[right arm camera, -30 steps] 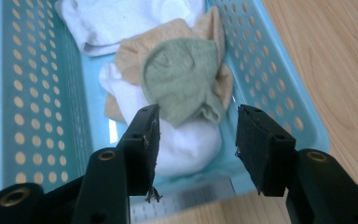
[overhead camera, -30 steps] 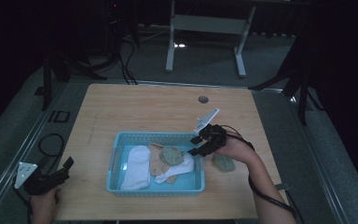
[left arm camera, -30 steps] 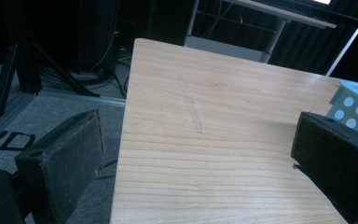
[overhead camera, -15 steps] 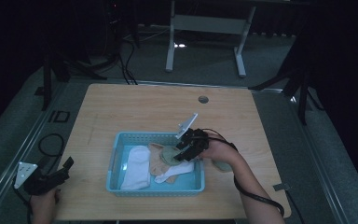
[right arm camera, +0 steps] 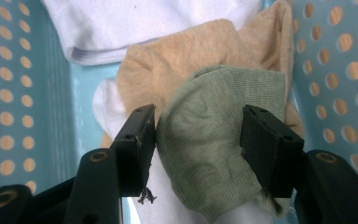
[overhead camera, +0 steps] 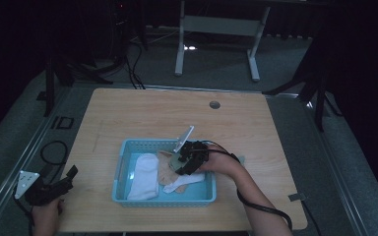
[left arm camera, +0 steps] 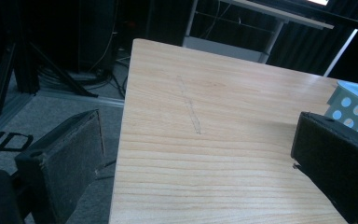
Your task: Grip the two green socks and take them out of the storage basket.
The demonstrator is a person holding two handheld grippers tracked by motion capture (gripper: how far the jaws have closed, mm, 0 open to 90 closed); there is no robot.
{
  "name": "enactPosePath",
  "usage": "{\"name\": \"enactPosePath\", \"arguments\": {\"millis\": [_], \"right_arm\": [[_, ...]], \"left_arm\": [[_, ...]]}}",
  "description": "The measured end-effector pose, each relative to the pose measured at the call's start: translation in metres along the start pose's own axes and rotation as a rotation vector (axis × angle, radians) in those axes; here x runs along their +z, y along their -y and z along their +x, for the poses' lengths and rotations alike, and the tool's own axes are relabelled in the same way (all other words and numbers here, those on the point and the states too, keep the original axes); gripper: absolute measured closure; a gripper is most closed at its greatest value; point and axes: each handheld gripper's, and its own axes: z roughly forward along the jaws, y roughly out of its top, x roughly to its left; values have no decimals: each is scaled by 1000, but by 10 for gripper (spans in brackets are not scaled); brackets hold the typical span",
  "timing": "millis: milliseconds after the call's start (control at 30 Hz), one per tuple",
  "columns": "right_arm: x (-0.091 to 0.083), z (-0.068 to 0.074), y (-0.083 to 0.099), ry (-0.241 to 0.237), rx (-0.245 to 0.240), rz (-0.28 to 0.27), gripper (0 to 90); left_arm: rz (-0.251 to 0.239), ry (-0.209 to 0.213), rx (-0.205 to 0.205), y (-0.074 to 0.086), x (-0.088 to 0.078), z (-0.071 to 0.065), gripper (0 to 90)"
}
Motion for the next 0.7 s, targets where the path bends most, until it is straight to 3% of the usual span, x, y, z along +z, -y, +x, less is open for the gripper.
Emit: {"name": "enactPosePath", "arguments": {"millis": [167, 467, 700], "right_arm": [[6, 1, -2, 18, -5, 37, 460], [5, 4, -3, 43, -31, 63, 761], [-11, 6, -4, 48, -39, 39, 796]], "left_arm": [[-1, 0, 0, 0, 0, 0, 24], [0, -1, 2, 0, 0, 0, 24], [2, -1, 2, 0, 0, 0, 24]]}}
